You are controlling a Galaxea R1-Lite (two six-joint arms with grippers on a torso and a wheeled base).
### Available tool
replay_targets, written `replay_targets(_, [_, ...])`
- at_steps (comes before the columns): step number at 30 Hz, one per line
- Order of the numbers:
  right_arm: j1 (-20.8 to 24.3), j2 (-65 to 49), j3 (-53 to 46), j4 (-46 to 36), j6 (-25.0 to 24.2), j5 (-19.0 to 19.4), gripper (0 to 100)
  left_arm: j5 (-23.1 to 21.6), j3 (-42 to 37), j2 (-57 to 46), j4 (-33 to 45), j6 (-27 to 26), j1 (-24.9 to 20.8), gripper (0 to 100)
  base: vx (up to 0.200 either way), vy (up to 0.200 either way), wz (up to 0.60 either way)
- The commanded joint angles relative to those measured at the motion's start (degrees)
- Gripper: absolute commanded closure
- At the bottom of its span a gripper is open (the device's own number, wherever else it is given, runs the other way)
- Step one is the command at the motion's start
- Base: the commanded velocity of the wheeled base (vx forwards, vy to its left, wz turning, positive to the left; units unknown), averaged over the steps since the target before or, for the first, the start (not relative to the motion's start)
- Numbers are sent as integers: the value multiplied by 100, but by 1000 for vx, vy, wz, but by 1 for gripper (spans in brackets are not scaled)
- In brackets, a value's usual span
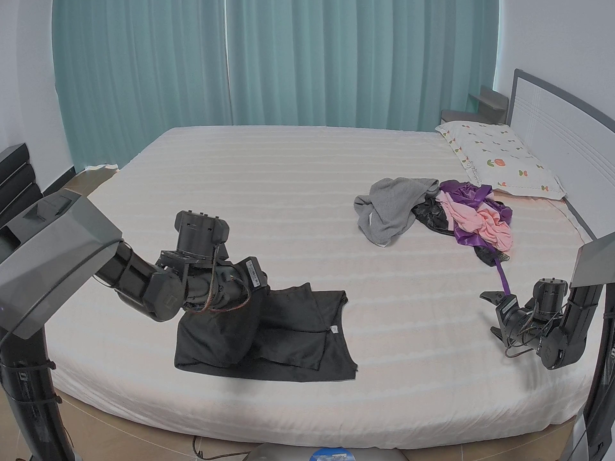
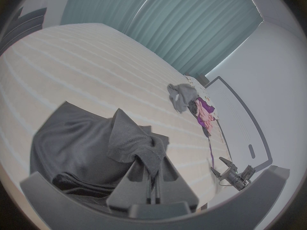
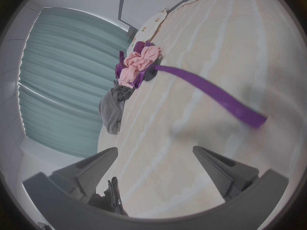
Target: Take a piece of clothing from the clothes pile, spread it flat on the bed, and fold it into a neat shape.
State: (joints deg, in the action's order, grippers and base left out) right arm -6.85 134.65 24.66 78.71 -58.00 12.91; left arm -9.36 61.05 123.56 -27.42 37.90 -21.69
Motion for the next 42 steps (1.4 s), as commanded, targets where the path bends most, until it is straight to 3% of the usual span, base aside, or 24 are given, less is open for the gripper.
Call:
replay_targets(1, [8,18,4,4,0,1,0,5,522,432,237,191,-275,100,0,0,0])
replay_targets(7, [8,27,4,4,0,-8,0,295,873,836,254,499,-450,100,0,0,0])
replay_targets(13, [8,35,4,12,61,1,0,295,970,950,281,587,-503,100,0,0,0])
replay_targets(14, [8,35,4,12,61,1,0,295,970,950,281,587,-503,0,0,0,0])
replay_targets(23, [17,35,4,12,70,1,0,303,944,862,272,684,-573,0,0,0,0])
replay_targets(34, [52,62,-23,47,79,-8,0,303,610,-52,237,1088,-468,0,0,0,0])
replay_targets(42, [61,71,-40,56,87,-17,0,92,-515,-210,-53,1211,103,0,0,0,0])
